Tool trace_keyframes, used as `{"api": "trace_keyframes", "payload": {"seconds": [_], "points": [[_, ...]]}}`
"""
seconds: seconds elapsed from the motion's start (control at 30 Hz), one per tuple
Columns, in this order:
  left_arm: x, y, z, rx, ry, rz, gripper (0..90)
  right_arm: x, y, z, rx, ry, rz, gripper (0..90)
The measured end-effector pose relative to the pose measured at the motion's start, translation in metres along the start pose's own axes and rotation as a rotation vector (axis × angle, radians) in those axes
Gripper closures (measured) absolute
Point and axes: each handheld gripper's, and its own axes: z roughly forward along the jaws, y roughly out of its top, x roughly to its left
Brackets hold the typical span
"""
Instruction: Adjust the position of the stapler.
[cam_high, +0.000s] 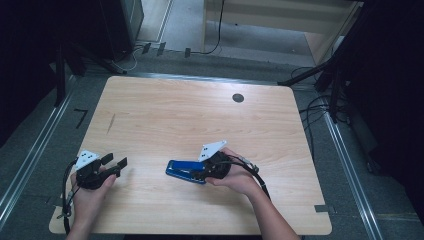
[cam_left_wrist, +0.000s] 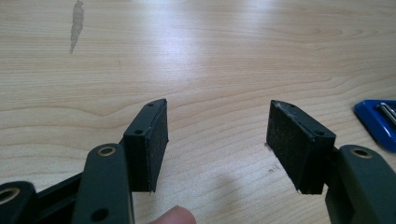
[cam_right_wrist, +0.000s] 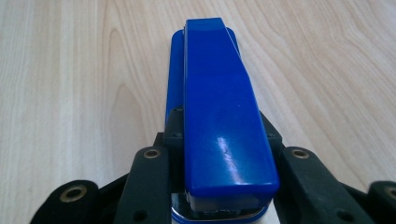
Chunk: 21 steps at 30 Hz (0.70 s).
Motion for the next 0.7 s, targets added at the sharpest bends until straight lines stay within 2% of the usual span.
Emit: {"api": "trace_keyframes", "payload": {"seconds": [0.17, 0.4, 0.6, 0.7], "points": [[-0.001, 0.0, 0.0, 0.005, 0.005, 0.005, 39.9, 0.006, -0.005, -0.004, 0.002, -0.01, 0.005, 67.5], [-0.002, 0.0, 0.0, 0.004, 0.006, 0.012, 40.1, 0.009, -0.01, -0.009, 0.001, 0.003, 0.021, 67.5], [-0.003, 0.0, 0.0, 0.001, 0.008, 0.016, 40.0, 0.012, -0.013, -0.008, -0.012, -0.012, -0.012, 67.4], [-0.003, 0.0, 0.0, 0.0, 0.008, 0.018, 40.2, 0.014, -0.015, -0.008, -0.03, -0.025, -0.008, 66.9]]}}
